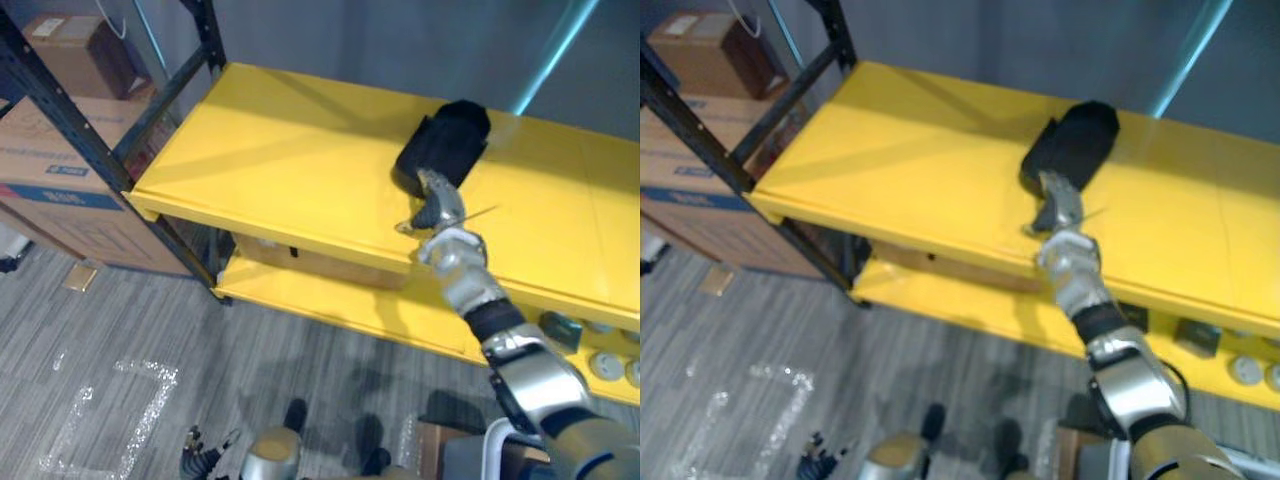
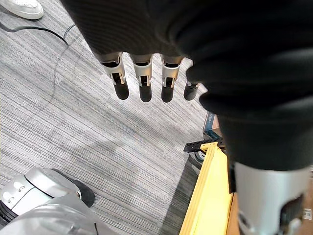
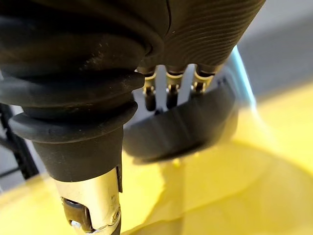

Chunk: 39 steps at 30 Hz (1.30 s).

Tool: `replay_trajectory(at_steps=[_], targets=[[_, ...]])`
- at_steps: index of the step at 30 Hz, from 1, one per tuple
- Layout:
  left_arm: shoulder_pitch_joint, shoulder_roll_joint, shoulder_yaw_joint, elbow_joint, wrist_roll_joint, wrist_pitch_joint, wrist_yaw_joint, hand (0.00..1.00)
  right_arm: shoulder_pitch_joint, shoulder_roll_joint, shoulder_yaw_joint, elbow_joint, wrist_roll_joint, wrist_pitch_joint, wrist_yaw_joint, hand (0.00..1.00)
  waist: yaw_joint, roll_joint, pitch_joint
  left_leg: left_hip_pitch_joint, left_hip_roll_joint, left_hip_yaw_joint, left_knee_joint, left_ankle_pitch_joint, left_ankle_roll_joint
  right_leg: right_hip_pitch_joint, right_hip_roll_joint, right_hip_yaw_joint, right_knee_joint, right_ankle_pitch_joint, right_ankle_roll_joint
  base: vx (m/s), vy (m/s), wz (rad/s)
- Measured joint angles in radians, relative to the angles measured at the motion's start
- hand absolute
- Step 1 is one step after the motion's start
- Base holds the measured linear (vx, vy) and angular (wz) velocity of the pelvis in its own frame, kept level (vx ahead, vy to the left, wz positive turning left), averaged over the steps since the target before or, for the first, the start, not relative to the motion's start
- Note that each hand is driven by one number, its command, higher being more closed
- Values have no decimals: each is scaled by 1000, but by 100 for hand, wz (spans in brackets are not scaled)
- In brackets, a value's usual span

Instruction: Walk over and take plastic housings, then place them on the shelf

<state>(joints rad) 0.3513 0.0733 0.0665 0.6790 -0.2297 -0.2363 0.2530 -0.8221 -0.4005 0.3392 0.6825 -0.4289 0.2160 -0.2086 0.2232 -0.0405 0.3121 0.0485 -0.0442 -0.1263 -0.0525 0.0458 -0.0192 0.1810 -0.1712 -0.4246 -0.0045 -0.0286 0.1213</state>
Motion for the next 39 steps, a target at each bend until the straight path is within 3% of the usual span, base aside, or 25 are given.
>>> replay_trajectory(at_steps=[4, 10, 12, 16, 19, 20, 23, 29, 33, 39], targets=[[-2, 1, 1, -4, -7, 24, 0, 0, -79, -28, -6, 83, 21, 28, 126, 0, 7, 0, 0, -16, 1, 0, 28, -8, -2, -2, 1, 0, 7, 0, -1, 0, 0, 0], [-2, 1, 1, -18, -9, 47, 6, 0, -128, -39, -49, 167, 12, 57, 216, 0, 16, 0, 0, -15, 2, 0, 29, -8, -2, -2, 0, 0, 9, 1, -3, 0, 0, 0], [-2, 1, 0, -29, -10, 60, 8, 0, -140, -54, -57, 199, 12, 91, 220, 0, 21, 0, 0, -15, 2, 0, 30, -8, -2, -2, 0, 0, 9, 1, -3, 0, 0, 0], [-2, 1, -1, -39, -37, 70, 7, 0, -146, -99, -115, 251, -6, 208, 226, 0, 30, 0, 0, -17, 2, 0, 30, -8, -2, -2, -1, -1, 9, 1, -3, 0, 0, 0], [-2, 1, -1, -49, -49, 73, 7, 0, -150, -133, -143, 291, -32, 254, 210, 0, 31, 0, 0, -17, 2, 0, 31, -8, -2, -3, -1, -1, 9, 1, -3, 0, 0, 0], [-2, 1, -1, -52, -50, 72, 7, 0, -150, -138, -145, 296, -36, 255, 210, 100, 31, 0, 0, -17, 2, 0, 31, -8, -2, -3, -1, -1, 9, 1, -3, 0, 0, 0], [-2, 1, -2, -67, -78, 73, 6, 0, -155, -153, -160, 315, -72, 233, 210, 100, 28, 0, 0, -20, 2, 0, 39, -9, -2, -3, -1, -1, 9, 1, -3, 0, 0, 0], [-2, 5, -3, -72, -77, 73, 3, 0, -170, -198, -127, 317, -222, 90, 211, 100, 32, 0, 25, -35, 9, -2, 61, -16, -4, -6, 4, -9, 9, 4, -7, -22, -1, 2], [-2, 25, -4, -88, -77, 73, 0, 0, -171, -217, -111, 319, -227, 64, 211, 100, 35, -2, 35, -46, 11, -5, 65, -15, -5, -11, 7, -14, 9, 5, -8, -3, -1, 3], [-4, 45, -3, -114, -77, 73, -7, 0, -173, -239, -112, 354, -199, 69, 210, 100, 38, -4, 48, -66, 7, -19, 79, -16, -5, -17, 7, -21, 8, 5, -8, 14, 0, 7]])
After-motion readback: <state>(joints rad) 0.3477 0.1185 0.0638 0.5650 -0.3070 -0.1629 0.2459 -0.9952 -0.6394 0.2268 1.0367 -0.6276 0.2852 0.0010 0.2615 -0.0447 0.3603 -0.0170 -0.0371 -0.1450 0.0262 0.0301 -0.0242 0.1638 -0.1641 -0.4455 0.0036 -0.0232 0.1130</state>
